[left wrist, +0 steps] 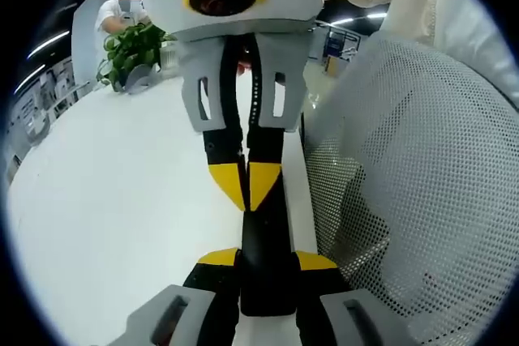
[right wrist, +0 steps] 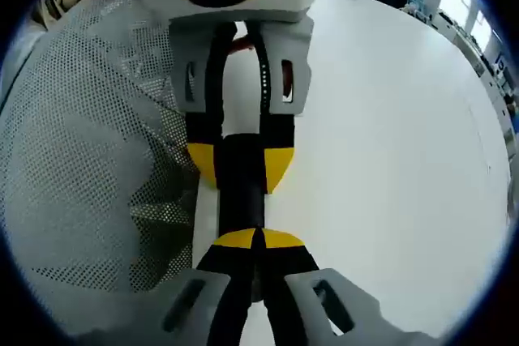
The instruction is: Press the specified remote control buttons in sequence, fully releasing each button before pressing the next.
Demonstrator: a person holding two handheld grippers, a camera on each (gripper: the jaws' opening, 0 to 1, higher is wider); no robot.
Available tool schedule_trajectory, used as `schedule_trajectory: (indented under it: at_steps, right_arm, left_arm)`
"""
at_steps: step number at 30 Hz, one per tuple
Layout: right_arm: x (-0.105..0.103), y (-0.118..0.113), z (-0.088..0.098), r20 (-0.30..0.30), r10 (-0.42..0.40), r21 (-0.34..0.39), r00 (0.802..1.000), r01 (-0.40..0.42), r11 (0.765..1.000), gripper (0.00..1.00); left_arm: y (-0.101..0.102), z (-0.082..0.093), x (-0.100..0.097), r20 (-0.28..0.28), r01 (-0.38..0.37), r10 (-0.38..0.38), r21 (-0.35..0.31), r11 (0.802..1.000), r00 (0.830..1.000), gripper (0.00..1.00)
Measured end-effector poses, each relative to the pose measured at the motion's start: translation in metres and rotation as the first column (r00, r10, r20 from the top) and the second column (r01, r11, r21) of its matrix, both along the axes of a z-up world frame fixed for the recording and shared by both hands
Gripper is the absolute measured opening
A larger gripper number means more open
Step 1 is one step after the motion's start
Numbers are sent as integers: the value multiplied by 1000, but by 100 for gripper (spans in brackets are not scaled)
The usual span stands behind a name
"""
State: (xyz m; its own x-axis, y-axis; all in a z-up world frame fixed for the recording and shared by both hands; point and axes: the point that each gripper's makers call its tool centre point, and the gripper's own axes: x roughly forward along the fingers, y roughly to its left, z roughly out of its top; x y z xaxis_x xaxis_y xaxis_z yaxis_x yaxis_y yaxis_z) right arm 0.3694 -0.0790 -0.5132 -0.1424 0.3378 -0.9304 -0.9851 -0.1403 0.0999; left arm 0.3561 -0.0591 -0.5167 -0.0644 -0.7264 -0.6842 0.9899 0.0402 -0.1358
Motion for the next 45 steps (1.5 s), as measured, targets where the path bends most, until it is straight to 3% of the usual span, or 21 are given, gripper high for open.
schedule_trajectory:
  at_steps: [3, 9, 11, 16, 20, 22, 25, 27, 34, 38, 41, 45]
  right_arm:
    - [-2, -1, -1, -15, 70, -17, 997, -70, 997, 0]
    - [-3, 1, -2, -18, 132, -64, 991, -132, 989, 0]
    - [-2, 1, -3, -27, 119, -87, 993, -121, 989, 0]
    - [0, 0, -3, -92, -69, -91, 993, 61, 994, 0]
    - [-1, 0, -3, -74, -64, -95, 995, 57, 994, 0]
    - [0, 0, -3, -34, -24, -104, 999, 21, 994, 0]
    - [-1, 3, -4, 20, 100, -83, 995, -98, 992, 0]
    - [-2, 2, -3, 22, 127, -86, 992, -124, 989, 0]
    - [1, 2, -2, -8, -37, -19, 999, 37, 999, 0]
    - [3, 1, 0, -32, -170, 69, 985, 172, 983, 0]
    - [0, 0, 2, 8, -156, 114, 988, 154, 982, 0]
    - [-10, 4, 5, 83, -59, 127, 995, 48, 991, 0]
  left_arm:
    - [-1, 1, -2, -2, 6, -6, -5, 1000, 1000, 25]
    - [-1, 1, -3, 3, 15, -15, -8, 1000, 1000, 25]
    - [-2, 2, -3, -5, 10, -10, -12, 1000, 1000, 25]
    - [-2, 2, -4, -3, 12, -12, -10, 1000, 1000, 25]
    - [-2, 2, -4, -9, 9, -9, -6, 1000, 1000, 25]
    - [-2, 2, -3, -15, 5, -5, -7, 1000, 1000, 25]
    - [-2, 3, -3, -20, 0, 0, -11, 1000, 1000, 25]
    - [-2, 3, -3, -24, -4, 3, -11, 1000, 1000, 25]
    - [-2, 2, -3, -18, -1, 1, -9, 1000, 1000, 25]
    - [-1, 2, -3, -19, -2, 2, -11, 1000, 1000, 25]
    - [-1, 2, -3, -15, 1, -1, -11, 1000, 1000, 25]
    - [-1, 2, -3, -15, 2, -2, -11, 1000, 1000, 25]
